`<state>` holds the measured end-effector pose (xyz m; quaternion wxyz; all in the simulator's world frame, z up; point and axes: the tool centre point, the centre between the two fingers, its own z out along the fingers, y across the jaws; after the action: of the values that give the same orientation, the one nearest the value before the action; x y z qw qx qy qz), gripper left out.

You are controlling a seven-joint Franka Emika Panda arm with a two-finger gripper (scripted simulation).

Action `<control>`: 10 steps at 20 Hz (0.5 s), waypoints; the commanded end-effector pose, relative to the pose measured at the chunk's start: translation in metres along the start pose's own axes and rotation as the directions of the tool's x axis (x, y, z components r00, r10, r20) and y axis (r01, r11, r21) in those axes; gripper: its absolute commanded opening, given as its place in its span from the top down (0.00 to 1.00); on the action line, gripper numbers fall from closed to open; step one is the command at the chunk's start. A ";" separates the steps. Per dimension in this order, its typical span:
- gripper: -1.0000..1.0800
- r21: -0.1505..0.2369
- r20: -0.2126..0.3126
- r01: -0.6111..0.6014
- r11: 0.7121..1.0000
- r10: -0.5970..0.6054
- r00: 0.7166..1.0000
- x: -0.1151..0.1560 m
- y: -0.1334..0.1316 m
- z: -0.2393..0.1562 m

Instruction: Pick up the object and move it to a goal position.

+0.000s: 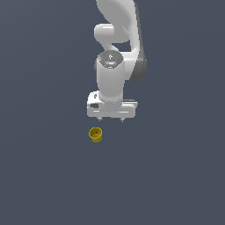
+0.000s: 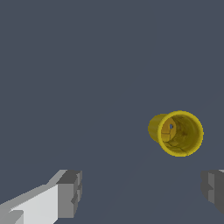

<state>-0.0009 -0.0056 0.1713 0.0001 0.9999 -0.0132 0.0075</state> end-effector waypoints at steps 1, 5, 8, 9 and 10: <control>0.04 0.000 0.000 0.000 1.000 0.000 1.000 0.000 0.000 0.000; 0.04 -0.010 0.000 0.000 1.000 0.000 1.000 -0.001 0.005 -0.005; 0.04 -0.024 0.001 -0.003 1.000 0.003 1.000 -0.002 0.013 -0.012; 0.04 -0.027 0.001 -0.004 1.000 0.004 1.000 -0.002 0.014 -0.013; 0.04 -0.028 0.001 -0.005 1.000 0.005 1.000 -0.002 0.015 -0.013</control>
<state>-0.0029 -0.0186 0.1828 0.0120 0.9998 -0.0151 0.0073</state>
